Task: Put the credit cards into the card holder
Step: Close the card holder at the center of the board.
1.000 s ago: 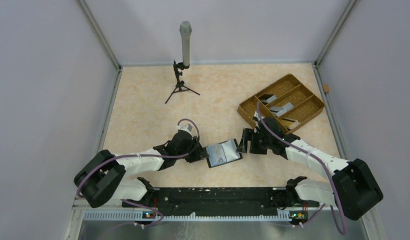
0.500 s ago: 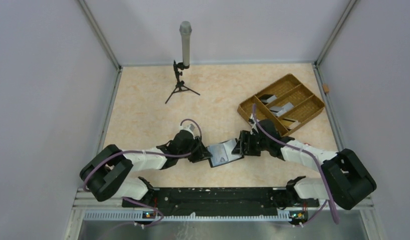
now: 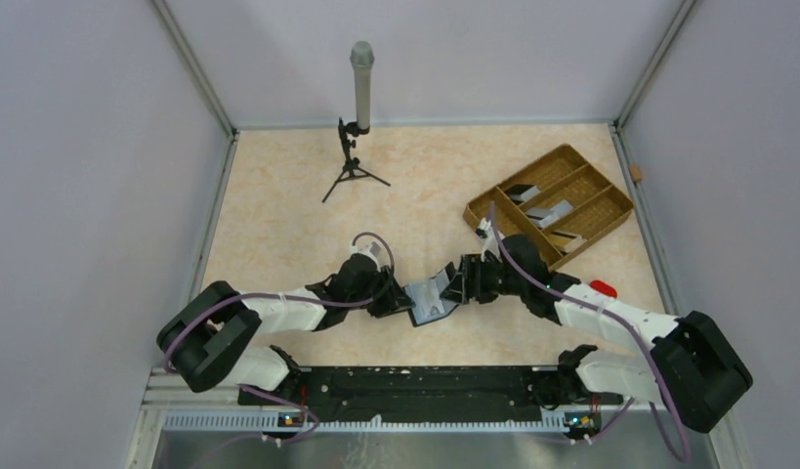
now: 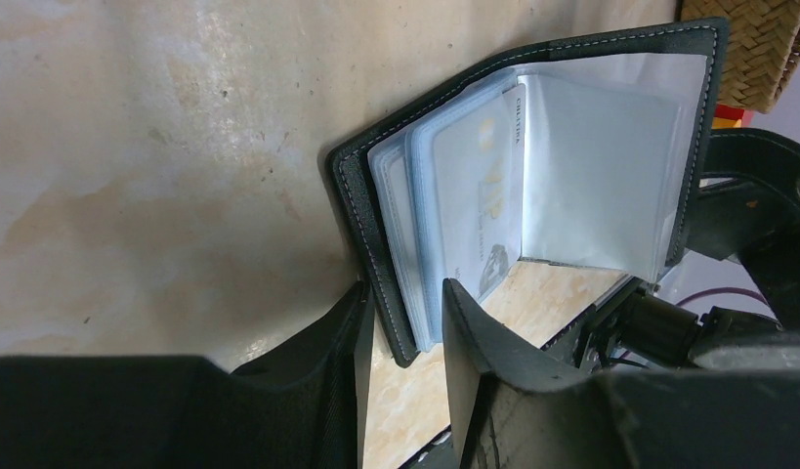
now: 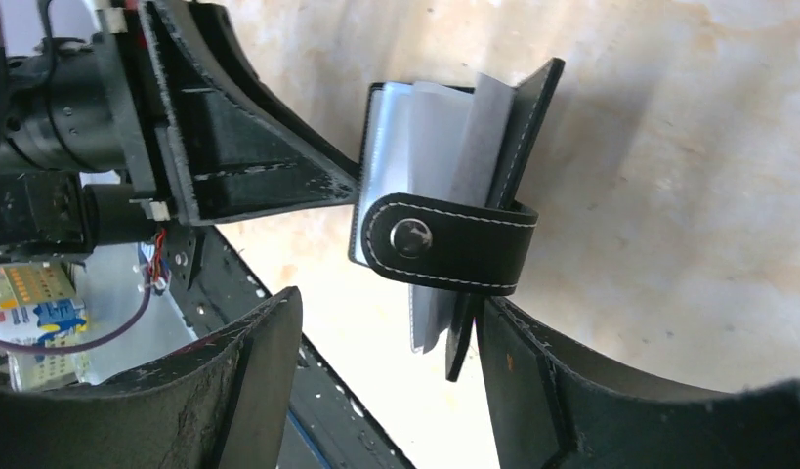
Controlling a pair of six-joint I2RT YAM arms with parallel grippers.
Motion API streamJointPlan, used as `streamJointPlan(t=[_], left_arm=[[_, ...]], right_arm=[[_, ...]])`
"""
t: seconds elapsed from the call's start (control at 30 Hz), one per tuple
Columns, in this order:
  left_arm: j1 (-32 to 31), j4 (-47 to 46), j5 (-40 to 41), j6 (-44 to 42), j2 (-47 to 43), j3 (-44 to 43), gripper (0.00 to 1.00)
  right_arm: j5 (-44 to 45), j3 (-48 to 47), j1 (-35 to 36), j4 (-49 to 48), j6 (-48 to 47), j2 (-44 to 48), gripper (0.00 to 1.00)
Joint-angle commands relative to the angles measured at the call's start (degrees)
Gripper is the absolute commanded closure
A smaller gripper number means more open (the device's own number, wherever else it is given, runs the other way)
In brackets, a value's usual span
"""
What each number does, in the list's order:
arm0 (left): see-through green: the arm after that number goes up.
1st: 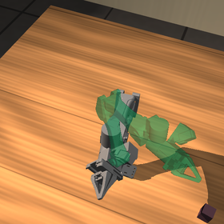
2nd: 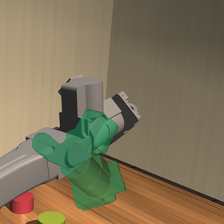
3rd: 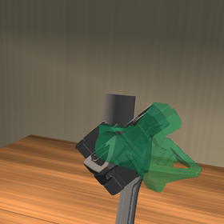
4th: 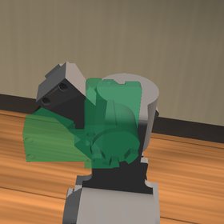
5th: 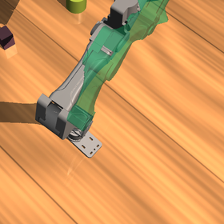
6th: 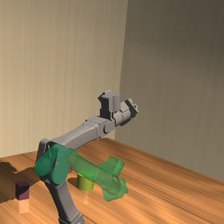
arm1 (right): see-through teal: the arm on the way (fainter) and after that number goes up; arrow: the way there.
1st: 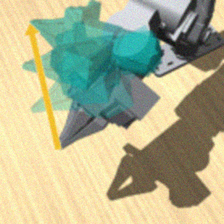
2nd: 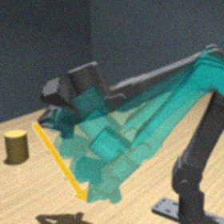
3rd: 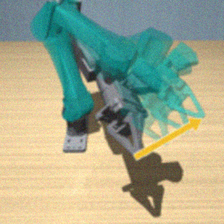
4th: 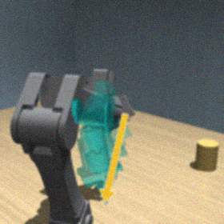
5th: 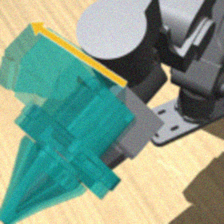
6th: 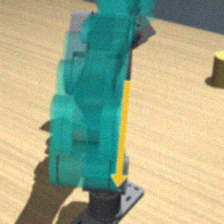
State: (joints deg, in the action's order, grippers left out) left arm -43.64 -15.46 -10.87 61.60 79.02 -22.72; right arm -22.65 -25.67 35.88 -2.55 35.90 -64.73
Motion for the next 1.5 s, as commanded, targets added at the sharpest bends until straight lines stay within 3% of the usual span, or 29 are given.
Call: streamJointPlan(t=[0.0,0.27,0.47,0.6,0.8,0.97,1.1,1.27,1.47], left_arm=[[-0.04,-2.10,-0.20,-0.26,0.03,0.92,0.64],[-0.04,-4.03,0.95,-0.43,-1.13,2.32,0.65],[-0.04,-2.77,5.65,0.34,-5.78,6.07,0.63],[0.01,3.68,8.03,0.06,-11.81,7.19,0.59],[0.24,14.73,13.08,-0.65,-23.95,7.19,0.52],[0.72,21.44,15.49,-0.87,-31.38,6.43,0.49],[0.99,22.91,15.09,-1.56,-33.78,5.19,0.48],[1.10,22.99,13.61,-1.62,-32.88,3.94,0.49],[1.14,22.14,12.18,-1.62,-32.00,3.09,0.48]], right_arm=[[1.21,-3.29,3.24,-4.57,-2.44,-1.78,0.36],[3.37,-7.19,11.60,-9.78,-2.43,-9.97,0.37],[2.35,-7.22,13.69,-14.14,-0.55,-16.08,0.37],[1.84,-8.28,13.73,-11.65,-1.81,-13.11,0.35],[4.60,-11.63,13.67,0.14,-4.59,-3.29,0.31],[11.27,-13.15,10.24,11.35,-6.03,4.31,0.33],[13.42,-9.94,0.81,14.73,-2.87,6.70,0.41],[13.56,-7.05,-0.90,11.72,-3.30,1.75,0.47],[7.65,-7.18,0.67,3.20,-4.02,-6.66,0.45]])
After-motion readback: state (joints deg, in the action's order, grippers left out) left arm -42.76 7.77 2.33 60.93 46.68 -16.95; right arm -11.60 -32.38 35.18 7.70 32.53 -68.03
